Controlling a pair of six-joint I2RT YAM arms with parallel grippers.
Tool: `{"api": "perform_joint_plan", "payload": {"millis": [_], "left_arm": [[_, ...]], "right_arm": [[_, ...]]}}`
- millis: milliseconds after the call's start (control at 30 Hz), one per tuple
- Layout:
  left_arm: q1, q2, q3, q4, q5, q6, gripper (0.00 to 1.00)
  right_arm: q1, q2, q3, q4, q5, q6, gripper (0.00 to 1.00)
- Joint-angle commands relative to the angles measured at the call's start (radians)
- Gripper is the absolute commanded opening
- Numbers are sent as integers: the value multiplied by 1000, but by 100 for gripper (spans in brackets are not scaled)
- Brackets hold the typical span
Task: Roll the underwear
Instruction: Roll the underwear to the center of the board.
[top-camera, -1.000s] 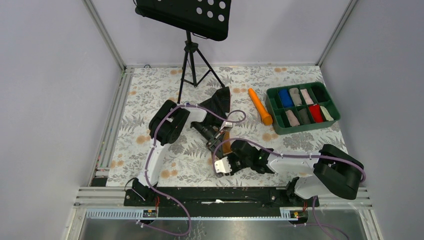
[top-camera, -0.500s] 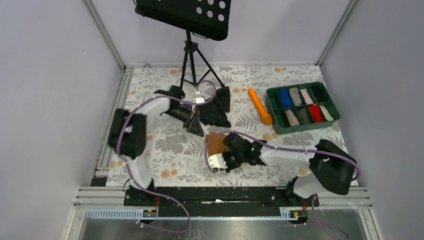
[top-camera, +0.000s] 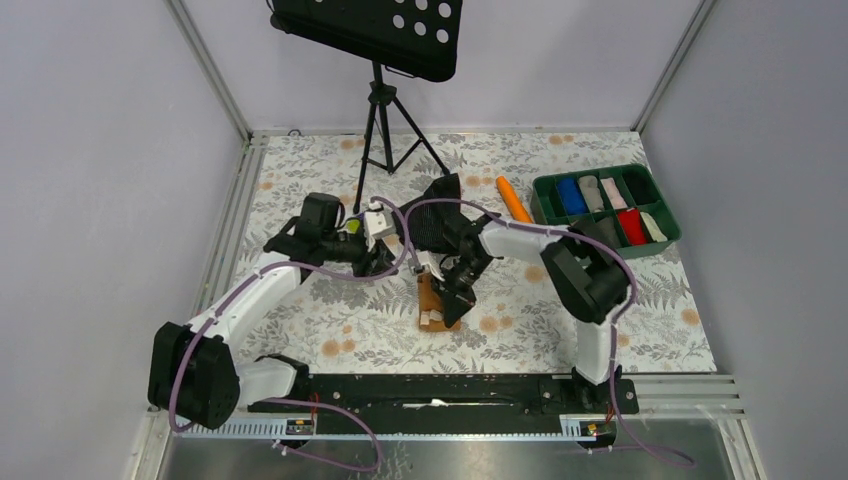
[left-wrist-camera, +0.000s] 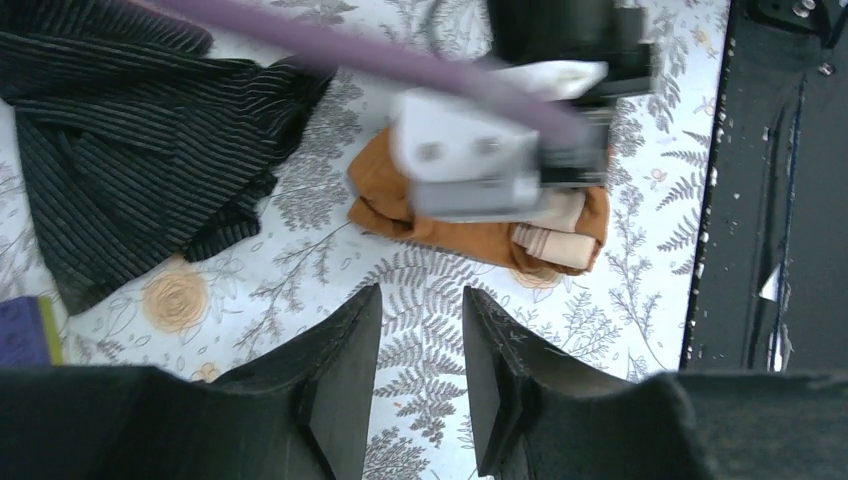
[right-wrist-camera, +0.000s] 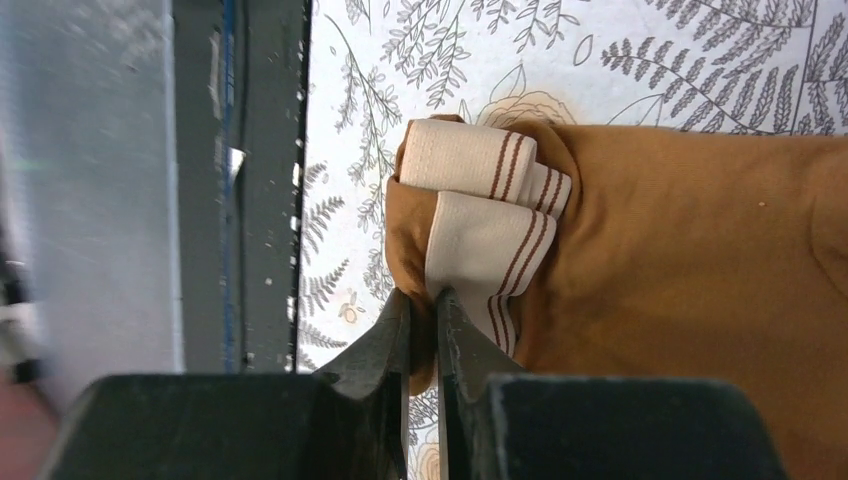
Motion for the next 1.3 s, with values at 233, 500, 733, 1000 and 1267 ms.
{"api": "perform_joint_plan", "payload": {"millis": [233, 500, 733, 1000, 1267], "left_arm": [[-134, -15, -9, -95, 15, 219, 41], [-401, 156, 77, -111, -179, 331, 43], [-517, 288, 80, -10, -272, 269, 43], [-545, 370, 86, 27, -277, 201, 35], [-547, 395, 106, -17, -198, 178, 0]], "right_arm": [[-86, 308, 237, -393, -227, -93, 2], [-91, 333, 270, -407, -225, -91, 3], [-93, 336, 265, -405, -230, -85, 3], [-92, 341, 277, -404, -229, -75, 3], [-94, 283, 277, -399, -200, 2, 17]]}}
